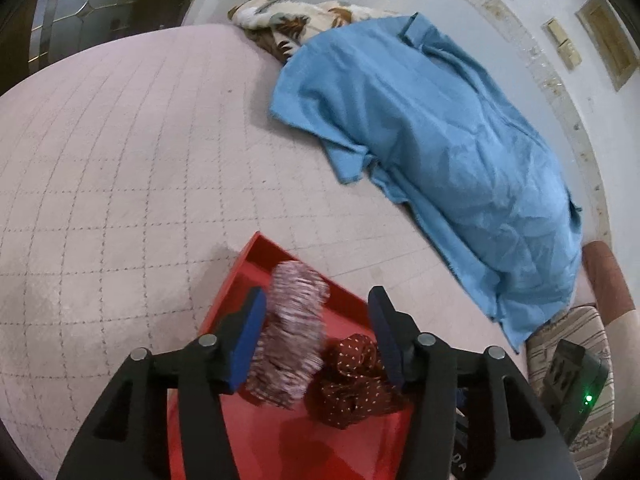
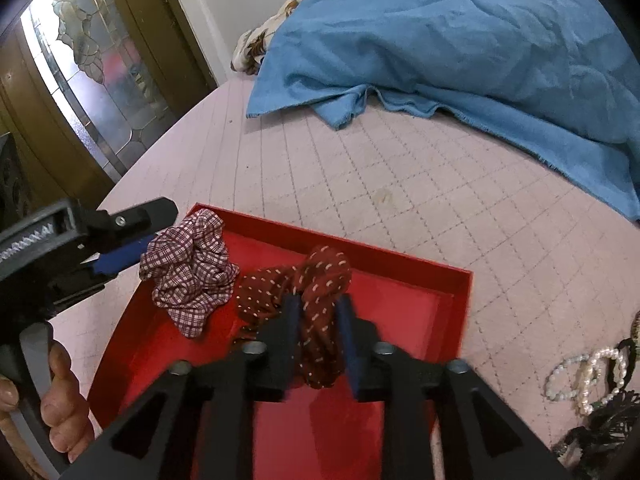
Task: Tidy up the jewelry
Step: 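Open both tools to drop the scrunchies into the red tray, then move both open tools back to the accessory pile, then grasp the black claw clip with the left tool while the right tool grasps the white cherry-print scrunchie, then carry the claw clip and white scrunchie over the red tray with both tools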
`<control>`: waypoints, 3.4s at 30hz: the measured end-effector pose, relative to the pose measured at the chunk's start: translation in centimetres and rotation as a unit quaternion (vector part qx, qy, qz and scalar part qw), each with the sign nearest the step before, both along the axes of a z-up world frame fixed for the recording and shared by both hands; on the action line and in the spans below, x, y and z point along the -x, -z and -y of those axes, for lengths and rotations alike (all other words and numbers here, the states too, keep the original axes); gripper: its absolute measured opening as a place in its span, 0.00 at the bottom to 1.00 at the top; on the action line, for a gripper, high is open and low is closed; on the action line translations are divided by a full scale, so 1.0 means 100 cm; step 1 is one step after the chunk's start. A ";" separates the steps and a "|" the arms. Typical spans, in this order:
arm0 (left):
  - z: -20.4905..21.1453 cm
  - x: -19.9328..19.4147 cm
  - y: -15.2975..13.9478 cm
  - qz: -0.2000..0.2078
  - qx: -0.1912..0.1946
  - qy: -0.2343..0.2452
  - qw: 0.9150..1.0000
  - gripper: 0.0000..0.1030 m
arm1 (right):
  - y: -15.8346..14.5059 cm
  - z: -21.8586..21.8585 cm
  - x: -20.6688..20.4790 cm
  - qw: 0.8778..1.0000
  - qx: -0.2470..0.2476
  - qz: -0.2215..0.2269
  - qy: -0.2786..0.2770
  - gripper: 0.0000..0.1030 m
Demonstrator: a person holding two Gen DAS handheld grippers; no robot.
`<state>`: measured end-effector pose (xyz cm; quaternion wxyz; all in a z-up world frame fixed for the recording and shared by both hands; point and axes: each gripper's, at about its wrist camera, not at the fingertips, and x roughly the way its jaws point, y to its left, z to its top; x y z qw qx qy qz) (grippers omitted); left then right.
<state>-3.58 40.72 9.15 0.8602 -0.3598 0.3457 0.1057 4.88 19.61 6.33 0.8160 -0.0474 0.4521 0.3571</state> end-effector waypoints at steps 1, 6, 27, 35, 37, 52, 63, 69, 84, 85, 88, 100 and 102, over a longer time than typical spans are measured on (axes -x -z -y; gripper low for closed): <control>0.001 0.001 -0.002 0.004 -0.001 0.001 1.000 0.54 | -0.003 0.001 0.001 1.000 -0.002 0.003 0.001 0.45; 0.005 0.011 -0.011 0.021 -0.020 -0.007 1.000 0.56 | -0.020 0.016 0.007 1.000 -0.009 0.021 0.008 0.49; 0.183 0.057 -0.053 -0.003 -0.168 0.137 0.976 0.60 | -0.027 0.320 0.091 0.982 0.002 0.027 0.185 0.57; 0.269 0.029 -0.037 -0.034 -0.128 0.219 0.967 0.60 | -0.013 0.389 0.104 0.971 -0.014 0.021 0.237 0.58; 0.285 0.019 -0.029 -0.044 -0.121 0.230 0.965 0.60 | -0.009 0.398 0.104 0.969 -0.020 0.018 0.244 0.60; 0.344 -0.109 0.026 -0.103 -0.103 0.309 0.940 0.60 | 0.022 0.440 0.033 0.957 -0.044 -0.002 0.285 0.60; 0.363 -0.142 0.058 -0.102 -0.074 0.393 0.911 0.60 | 0.039 0.447 -0.037 0.951 -0.045 -0.012 0.307 0.61; 0.385 -0.135 0.061 -0.100 -0.090 0.435 0.891 0.50 | 0.050 0.441 -0.051 0.952 -0.041 -0.020 0.304 0.61; 0.390 -0.112 0.026 -0.077 -0.088 0.399 0.909 0.06 | 0.030 0.439 -0.039 0.954 -0.057 -0.010 0.295 0.11; 0.388 -0.109 0.021 -0.073 -0.089 0.396 0.911 0.06 | 0.025 0.440 -0.034 0.954 -0.059 -0.006 0.295 0.11; 0.384 -0.098 0.005 -0.059 -0.091 0.390 0.915 0.06 | 0.010 0.443 -0.021 0.953 -0.063 0.007 0.295 0.11; 0.335 -0.033 -0.053 -0.019 -0.101 0.319 0.942 0.06 | -0.042 0.437 0.033 0.956 -0.090 0.038 0.277 0.11; 0.321 -0.017 -0.060 -0.011 -0.103 0.301 0.948 0.06 | -0.050 0.428 0.042 0.958 -0.092 0.041 0.268 0.11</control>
